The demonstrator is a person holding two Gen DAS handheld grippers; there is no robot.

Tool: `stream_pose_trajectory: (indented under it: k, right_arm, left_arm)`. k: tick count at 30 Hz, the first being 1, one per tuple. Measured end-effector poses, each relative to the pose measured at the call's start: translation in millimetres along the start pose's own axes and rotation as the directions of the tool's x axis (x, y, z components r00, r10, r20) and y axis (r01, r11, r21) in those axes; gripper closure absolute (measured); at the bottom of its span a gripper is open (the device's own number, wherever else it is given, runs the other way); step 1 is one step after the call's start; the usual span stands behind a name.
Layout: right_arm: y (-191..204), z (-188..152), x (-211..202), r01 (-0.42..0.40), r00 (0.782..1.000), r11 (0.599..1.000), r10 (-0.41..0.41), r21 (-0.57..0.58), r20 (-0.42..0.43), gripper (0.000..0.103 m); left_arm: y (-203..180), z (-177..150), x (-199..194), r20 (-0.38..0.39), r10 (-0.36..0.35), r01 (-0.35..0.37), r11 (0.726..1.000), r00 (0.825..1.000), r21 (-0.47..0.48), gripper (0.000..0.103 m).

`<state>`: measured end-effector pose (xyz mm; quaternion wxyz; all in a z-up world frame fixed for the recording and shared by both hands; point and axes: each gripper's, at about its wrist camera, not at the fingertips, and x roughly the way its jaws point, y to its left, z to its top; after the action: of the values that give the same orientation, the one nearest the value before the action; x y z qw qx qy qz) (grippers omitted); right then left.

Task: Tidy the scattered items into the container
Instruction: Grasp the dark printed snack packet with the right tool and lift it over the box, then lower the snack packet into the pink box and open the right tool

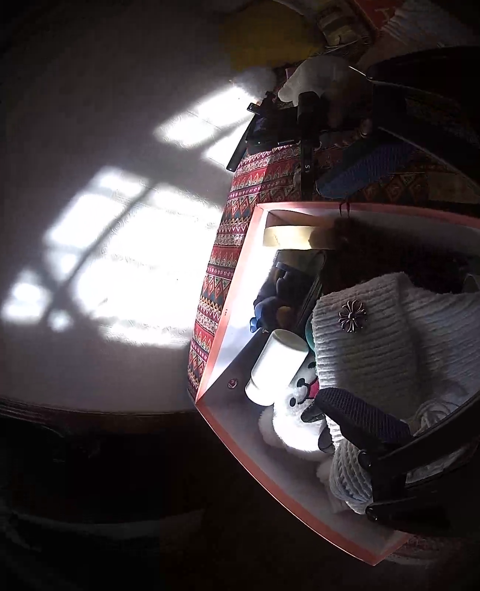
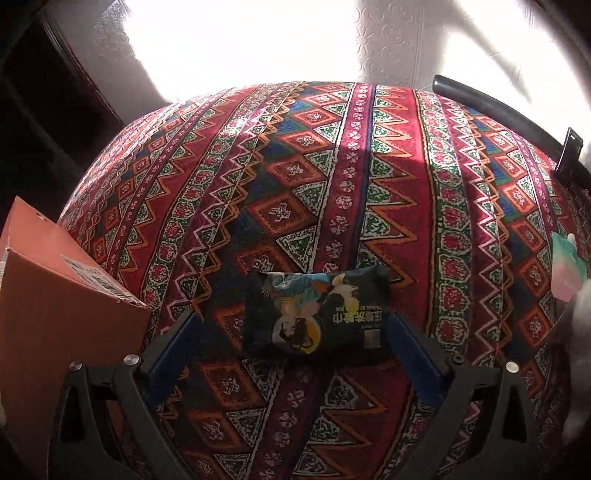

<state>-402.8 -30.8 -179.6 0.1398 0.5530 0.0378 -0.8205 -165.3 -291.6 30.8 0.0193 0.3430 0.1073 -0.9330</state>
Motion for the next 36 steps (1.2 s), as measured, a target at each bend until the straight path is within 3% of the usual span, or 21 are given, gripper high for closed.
stream_pose_trajectory:
  k: [2,3,5,7,10,13,15,20,22,24,26,28,30,32,36]
  right_arm:
    - [6,-5,2,0.067,0.998,0.995,-0.065,-0.073,0.021,0.024]
    - [5,-6,-3,0.053,0.998,0.996,-0.051,-0.076,0.032,0.051]
    - [-6,-8,-18,-0.028,0.999,1.000,0.028,-0.010,0.027,0.058]
    - [-14,-13,-41,-0.096,0.995,0.995,0.095,0.021,0.041,0.058]
    - [-12,-22,-90,-0.133,0.987,0.991,0.132,0.013,0.091,0.058]
    - [8,-26,-156,-0.200,0.962,0.979,0.202,-0.027,0.184,0.058]
    - [34,-27,-208,-0.237,0.930,0.967,0.255,-0.098,0.266,0.058]
    - [117,-35,-318,-0.267,0.814,0.920,0.375,-0.287,0.443,0.059]
    - [153,-35,-335,-0.227,0.795,0.912,0.376,-0.341,0.476,0.059]
    - [182,-31,-324,-0.209,0.808,0.909,0.369,-0.362,0.459,0.059]
    - [204,-24,-295,-0.204,0.843,0.919,0.340,-0.337,0.417,0.057]
    - [223,-21,-260,-0.196,0.885,0.926,0.309,-0.323,0.349,0.040]
    - [231,-20,-243,-0.173,0.896,0.939,0.275,-0.297,0.348,0.024]
    - [231,-17,-252,-0.153,0.879,0.947,0.261,-0.283,0.399,0.023]
    - [209,-18,-308,-0.134,0.819,0.954,0.259,-0.268,0.513,0.019]
  left_arm:
    - [3,0,3,-0.009,0.003,-0.003,1.000,1.000,-0.005,0.000]
    - [4,0,3,-0.010,0.005,-0.005,1.000,1.000,-0.006,0.000]
    - [5,0,0,-0.007,0.005,-0.005,1.000,1.000,-0.010,0.000]
    - [6,1,-6,0.006,0.007,-0.007,1.000,1.000,-0.008,0.000]
    - [8,3,-18,0.037,0.036,-0.036,0.999,0.999,0.006,0.000]
    - [16,5,-29,0.057,0.080,-0.081,0.997,0.995,0.014,0.000]
    - [27,6,-34,0.061,0.100,-0.100,0.995,0.993,-0.002,0.000]
    - [70,9,-48,0.075,0.170,-0.162,0.982,0.983,-0.097,0.000]
    - [87,9,-51,0.068,0.178,-0.166,0.975,0.982,-0.149,0.000]
    - [98,10,-52,0.066,0.154,-0.140,0.973,0.986,-0.181,0.000]
    - [102,11,-53,0.071,0.145,-0.130,0.974,0.987,-0.186,0.000]
    - [101,13,-55,0.081,0.150,-0.133,0.975,0.985,-0.179,0.000]
    - [101,14,-56,0.088,0.147,-0.130,0.976,0.985,-0.174,0.000]
    - [101,16,-57,0.094,0.135,-0.117,0.978,0.986,-0.173,0.000]
    - [99,18,-58,0.101,0.126,-0.107,0.979,0.987,-0.172,0.000]
